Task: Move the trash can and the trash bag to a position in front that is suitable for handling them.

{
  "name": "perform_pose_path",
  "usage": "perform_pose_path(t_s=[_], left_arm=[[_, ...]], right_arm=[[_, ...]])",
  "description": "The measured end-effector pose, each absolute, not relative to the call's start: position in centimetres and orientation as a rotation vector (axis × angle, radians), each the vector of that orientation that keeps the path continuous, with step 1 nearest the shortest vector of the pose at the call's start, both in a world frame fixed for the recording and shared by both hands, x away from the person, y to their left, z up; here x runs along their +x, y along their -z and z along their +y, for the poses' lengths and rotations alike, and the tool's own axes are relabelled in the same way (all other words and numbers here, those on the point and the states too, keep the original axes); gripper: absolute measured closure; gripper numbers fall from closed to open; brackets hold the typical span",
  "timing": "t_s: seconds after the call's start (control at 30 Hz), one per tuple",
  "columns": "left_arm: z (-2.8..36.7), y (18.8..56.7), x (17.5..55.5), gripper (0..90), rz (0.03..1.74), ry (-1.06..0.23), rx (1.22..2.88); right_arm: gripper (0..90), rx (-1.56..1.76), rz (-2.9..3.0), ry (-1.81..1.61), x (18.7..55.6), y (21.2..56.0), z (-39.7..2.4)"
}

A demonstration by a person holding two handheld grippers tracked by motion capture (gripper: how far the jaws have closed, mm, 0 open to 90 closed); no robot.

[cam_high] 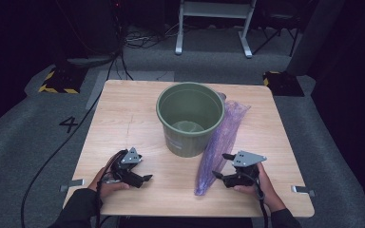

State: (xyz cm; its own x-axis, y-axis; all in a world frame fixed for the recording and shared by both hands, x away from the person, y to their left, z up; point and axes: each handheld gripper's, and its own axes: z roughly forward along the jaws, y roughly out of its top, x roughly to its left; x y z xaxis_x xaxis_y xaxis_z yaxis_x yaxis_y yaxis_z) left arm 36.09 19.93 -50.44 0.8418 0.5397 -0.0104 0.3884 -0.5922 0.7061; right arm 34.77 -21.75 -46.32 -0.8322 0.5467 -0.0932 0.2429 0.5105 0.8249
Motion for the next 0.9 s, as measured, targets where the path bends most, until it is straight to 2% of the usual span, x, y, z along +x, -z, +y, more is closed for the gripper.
perform_pose_path(t_s=[0.17,0.3,0.53,0.7,0.9], left_arm=[[19.9,50.4,36.1,11.0,0.671,-0.264,2.276],[19.9,50.4,36.1,11.0,0.672,-0.262,2.276],[19.9,50.4,36.1,11.0,0.673,-0.263,2.277],[19.9,50.4,36.1,11.0,0.672,-0.264,2.276],[19.9,50.4,36.0,10.9,0.68,-0.272,2.275]], right_arm=[[20.4,0.742,2.312,-1.219,36.1,45.5,-23.3],[19.6,0.851,2.352,-1.11,39.2,46.6,-23.5],[16.1,0.897,2.356,-1.063,42.1,47.3,-23.2],[16.4,1.021,2.32,-1.161,44.8,47.4,-24.0],[16.0,1.062,2.38,-1.15,45.9,48.6,-23.6]])
